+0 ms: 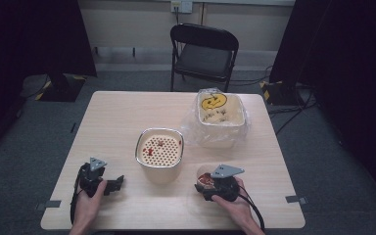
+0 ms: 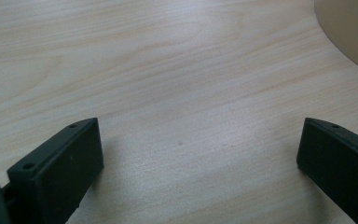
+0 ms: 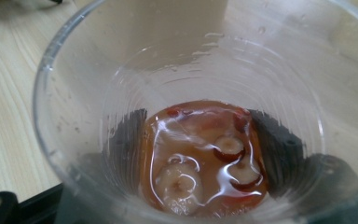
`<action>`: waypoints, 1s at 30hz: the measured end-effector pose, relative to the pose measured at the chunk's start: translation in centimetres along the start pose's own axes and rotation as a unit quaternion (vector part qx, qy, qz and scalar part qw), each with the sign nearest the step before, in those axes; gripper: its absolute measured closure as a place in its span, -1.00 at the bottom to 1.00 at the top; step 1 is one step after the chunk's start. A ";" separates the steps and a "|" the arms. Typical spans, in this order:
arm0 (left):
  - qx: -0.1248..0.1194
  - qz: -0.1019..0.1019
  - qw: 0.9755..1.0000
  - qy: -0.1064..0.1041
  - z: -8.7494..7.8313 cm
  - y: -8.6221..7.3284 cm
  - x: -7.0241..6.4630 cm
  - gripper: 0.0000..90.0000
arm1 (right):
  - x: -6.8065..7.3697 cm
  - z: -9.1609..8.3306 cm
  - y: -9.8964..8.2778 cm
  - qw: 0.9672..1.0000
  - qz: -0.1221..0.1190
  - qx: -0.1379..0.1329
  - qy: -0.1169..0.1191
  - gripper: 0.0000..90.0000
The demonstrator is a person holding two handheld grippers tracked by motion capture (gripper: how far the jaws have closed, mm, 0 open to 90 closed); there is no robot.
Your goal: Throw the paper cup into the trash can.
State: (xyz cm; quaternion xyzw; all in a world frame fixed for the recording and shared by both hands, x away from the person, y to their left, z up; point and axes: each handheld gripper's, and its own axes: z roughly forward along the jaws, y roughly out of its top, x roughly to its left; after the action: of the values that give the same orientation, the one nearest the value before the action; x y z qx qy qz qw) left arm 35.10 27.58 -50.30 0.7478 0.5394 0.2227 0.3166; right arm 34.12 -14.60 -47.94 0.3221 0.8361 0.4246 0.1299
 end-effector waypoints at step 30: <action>0.000 0.000 1.000 0.000 0.0 0.0 0.0 -1.00 | 0.0 -5.2 12.2 0.996 -0.031 -0.079 -0.003 -0.09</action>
State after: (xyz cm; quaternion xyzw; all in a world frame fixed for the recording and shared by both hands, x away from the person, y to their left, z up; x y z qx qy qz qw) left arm 35.10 27.59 -50.30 0.7479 0.5393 0.2225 0.3165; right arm 36.80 -12.58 -35.15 0.2860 0.8091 0.4842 0.1706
